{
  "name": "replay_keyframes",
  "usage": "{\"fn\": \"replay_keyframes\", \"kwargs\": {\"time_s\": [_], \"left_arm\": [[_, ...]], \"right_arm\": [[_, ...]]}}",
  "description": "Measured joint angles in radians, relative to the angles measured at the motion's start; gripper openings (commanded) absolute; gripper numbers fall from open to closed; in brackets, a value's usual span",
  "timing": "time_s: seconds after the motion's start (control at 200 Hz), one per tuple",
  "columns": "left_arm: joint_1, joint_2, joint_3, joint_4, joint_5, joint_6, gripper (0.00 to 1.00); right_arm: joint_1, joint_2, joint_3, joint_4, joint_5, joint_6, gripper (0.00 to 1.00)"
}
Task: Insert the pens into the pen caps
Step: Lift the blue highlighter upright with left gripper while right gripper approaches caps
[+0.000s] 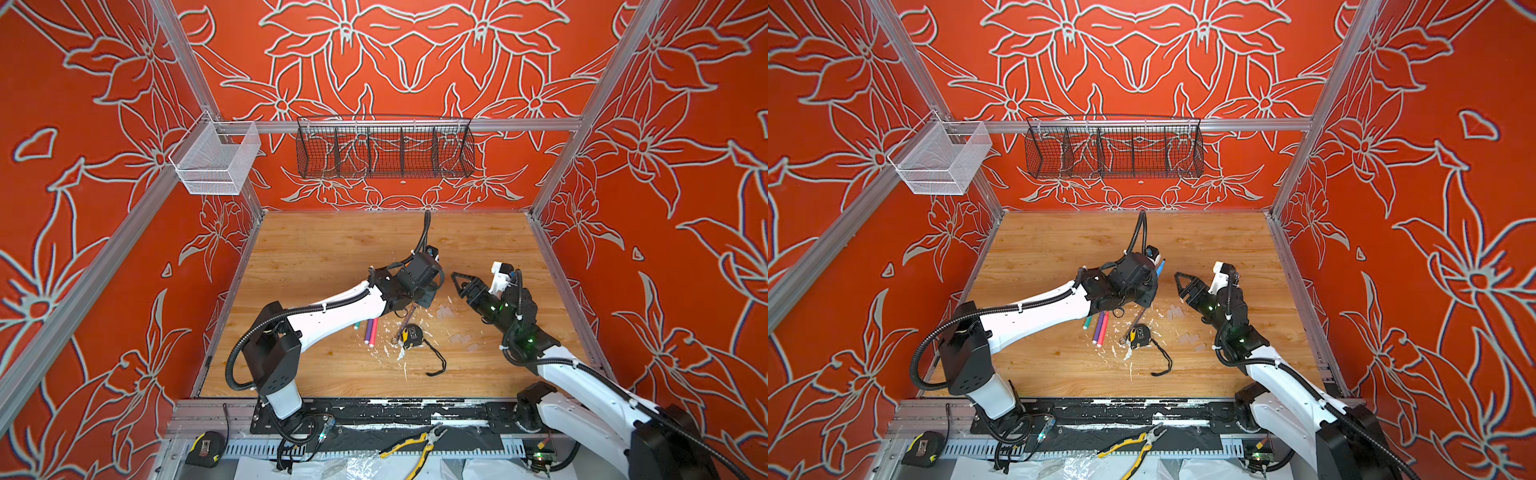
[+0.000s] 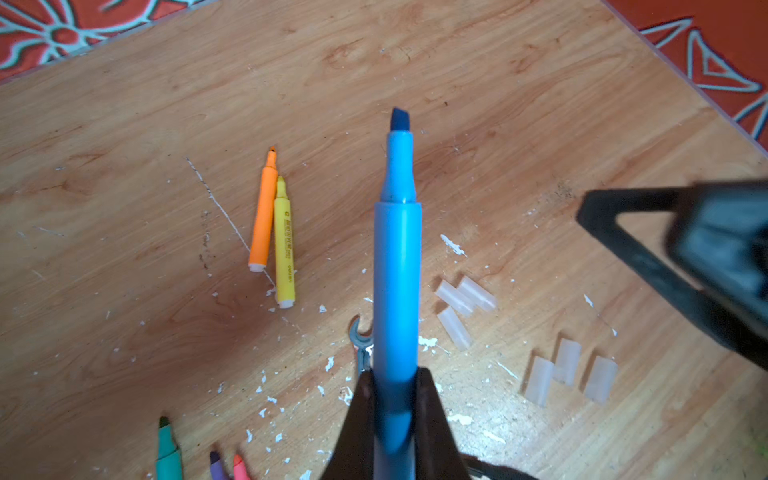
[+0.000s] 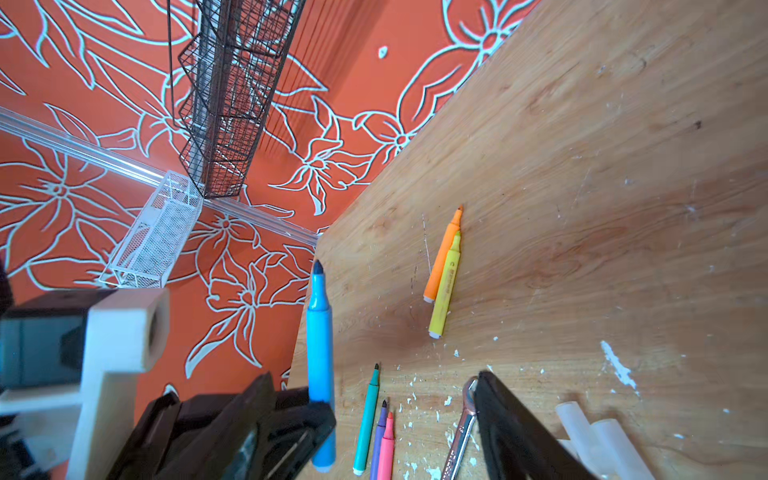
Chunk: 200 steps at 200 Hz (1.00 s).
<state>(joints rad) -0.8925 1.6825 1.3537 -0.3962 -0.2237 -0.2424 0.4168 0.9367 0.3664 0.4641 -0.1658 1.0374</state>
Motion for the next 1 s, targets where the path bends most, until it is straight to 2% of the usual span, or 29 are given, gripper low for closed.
{"fn": "replay_keyframes", "kwargs": {"time_s": [0.1, 0.365, 0.425, 0.555, 0.636, 0.726, 0.841, 0.946, 1.001], "left_arm": [[-0.014, -0.014, -0.029, 0.032, 0.012, 0.011, 0.00], [-0.053, -0.025, -0.053, 0.089, 0.023, 0.045, 0.00], [-0.067, -0.025, -0.056, 0.093, 0.023, 0.055, 0.00], [-0.085, -0.025, -0.058, 0.099, 0.021, 0.068, 0.00], [-0.090, -0.025, -0.058, 0.099, 0.014, 0.071, 0.00], [-0.090, -0.026, -0.060, 0.101, 0.010, 0.075, 0.00], [-0.090, -0.027, -0.061, 0.101, 0.008, 0.075, 0.08], [-0.090, -0.027, -0.061, 0.098, 0.006, 0.080, 0.23], [-0.090, -0.027, -0.062, 0.104, 0.001, 0.074, 0.27]], "right_arm": [[0.014, 0.034, 0.001, 0.037, -0.012, 0.017, 0.74], [0.049, 0.127, 0.033, 0.108, -0.032, 0.039, 0.61], [0.053, 0.144, 0.035, 0.126, -0.036, 0.042, 0.52], [0.064, 0.174, 0.040, 0.146, -0.041, 0.047, 0.25], [0.072, 0.182, 0.043, 0.152, -0.041, 0.061, 0.13], [0.077, 0.183, 0.045, 0.151, -0.033, 0.056, 0.03], [0.088, 0.183, 0.045, 0.150, -0.016, 0.055, 0.00], [0.104, 0.183, 0.046, 0.147, 0.008, 0.051, 0.00], [0.117, 0.181, 0.046, 0.146, 0.011, 0.051, 0.00]]}}
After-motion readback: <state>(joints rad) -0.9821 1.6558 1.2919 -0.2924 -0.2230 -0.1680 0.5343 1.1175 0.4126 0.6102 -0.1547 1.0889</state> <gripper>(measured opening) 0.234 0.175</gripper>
